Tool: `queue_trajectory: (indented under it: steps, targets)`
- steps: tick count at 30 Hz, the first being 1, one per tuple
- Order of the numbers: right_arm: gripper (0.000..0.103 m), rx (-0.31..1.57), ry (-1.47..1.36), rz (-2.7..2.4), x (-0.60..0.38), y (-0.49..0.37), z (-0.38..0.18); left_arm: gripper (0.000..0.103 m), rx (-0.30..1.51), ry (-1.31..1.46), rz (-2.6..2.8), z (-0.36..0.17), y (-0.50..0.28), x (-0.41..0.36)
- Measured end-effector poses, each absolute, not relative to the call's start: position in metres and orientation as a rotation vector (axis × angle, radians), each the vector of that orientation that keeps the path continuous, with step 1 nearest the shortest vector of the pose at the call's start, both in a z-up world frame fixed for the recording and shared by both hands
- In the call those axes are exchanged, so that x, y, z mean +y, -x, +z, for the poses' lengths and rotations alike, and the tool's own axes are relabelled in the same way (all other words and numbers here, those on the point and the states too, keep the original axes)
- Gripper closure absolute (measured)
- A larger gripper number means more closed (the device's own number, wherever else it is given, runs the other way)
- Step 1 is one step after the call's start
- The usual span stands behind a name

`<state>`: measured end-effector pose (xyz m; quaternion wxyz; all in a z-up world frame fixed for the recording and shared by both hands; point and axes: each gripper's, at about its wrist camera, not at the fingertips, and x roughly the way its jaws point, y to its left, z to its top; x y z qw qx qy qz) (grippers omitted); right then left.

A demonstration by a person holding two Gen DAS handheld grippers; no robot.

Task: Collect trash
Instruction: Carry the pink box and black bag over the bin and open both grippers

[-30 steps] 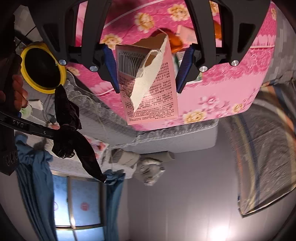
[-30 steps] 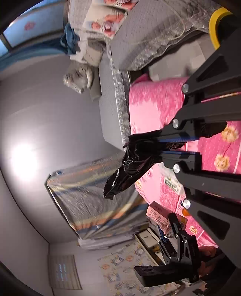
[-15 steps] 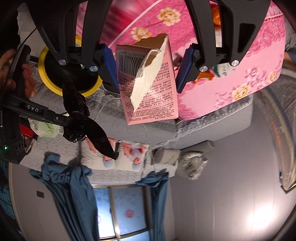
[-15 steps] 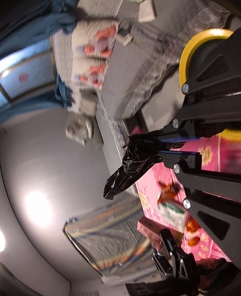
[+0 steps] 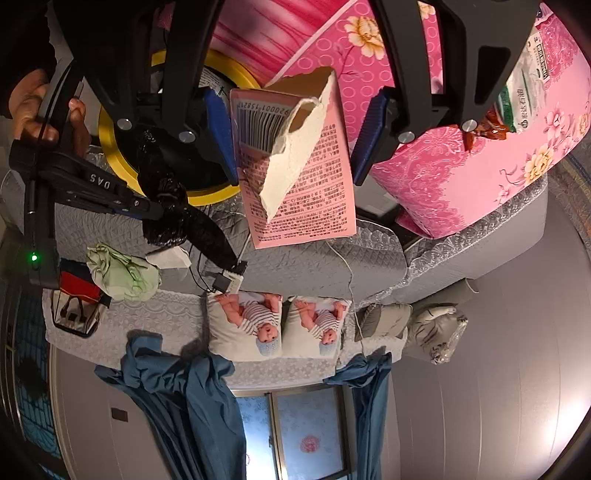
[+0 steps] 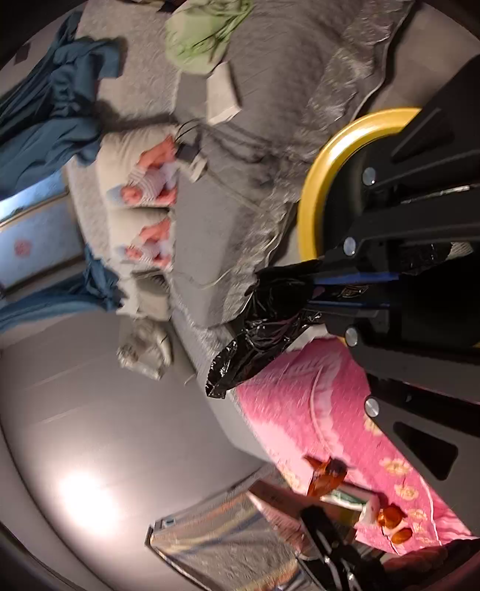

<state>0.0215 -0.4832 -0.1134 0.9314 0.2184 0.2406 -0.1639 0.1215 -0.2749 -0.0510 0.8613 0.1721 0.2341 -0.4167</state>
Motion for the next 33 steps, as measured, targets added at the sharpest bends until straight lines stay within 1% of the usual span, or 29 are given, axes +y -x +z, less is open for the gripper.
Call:
queue_trajectory:
  steps: [10, 19, 22, 23, 25, 26, 27, 28, 30, 33]
  targets:
    - [0.096, 0.58, -0.55, -0.416, -0.5, -0.012, -0.146, 0.046, 0.572, -0.372, -0.932, -0.083, -0.126, -0.321]
    - [0.095, 0.619, -0.581, -0.455, -0.509, -0.01, -0.152, 0.045, 0.669, -0.374, -0.948, -0.115, -0.136, -0.356]
    - [0.095, 0.63, -0.592, -0.467, -0.512, -0.009, -0.153, 0.042, 0.681, -0.371, -0.946, -0.119, -0.138, -0.36]
    - [0.091, 0.628, -0.594, -0.468, -0.513, -0.007, -0.152, 0.04, 0.686, -0.358, -0.947, -0.119, -0.139, -0.359]
    - [0.087, 0.625, -0.585, -0.476, -0.513, -0.005, -0.15, 0.028, 0.699, -0.328, -0.923, -0.118, -0.144, -0.353]
    - [0.082, 0.623, -0.576, -0.487, -0.512, -0.004, -0.148, 0.02, 0.7, -0.317, -0.907, -0.117, -0.146, -0.35]
    - [0.074, 0.617, -0.566, -0.497, -0.512, -0.002, -0.145, 0.018, 0.702, -0.303, -0.899, -0.116, -0.148, -0.347]
    - [0.07, 0.611, -0.564, -0.502, -0.512, 0.0, -0.143, 0.018, 0.707, -0.291, -0.895, -0.115, -0.151, -0.343]
    - [0.057, 0.596, -0.562, -0.517, -0.513, 0.003, -0.137, 0.017, 0.725, -0.272, -0.878, -0.114, -0.156, -0.335]
    - [0.054, 0.575, -0.544, -0.527, -0.511, 0.007, -0.127, 0.014, 0.753, -0.231, -0.833, -0.112, -0.166, -0.318]
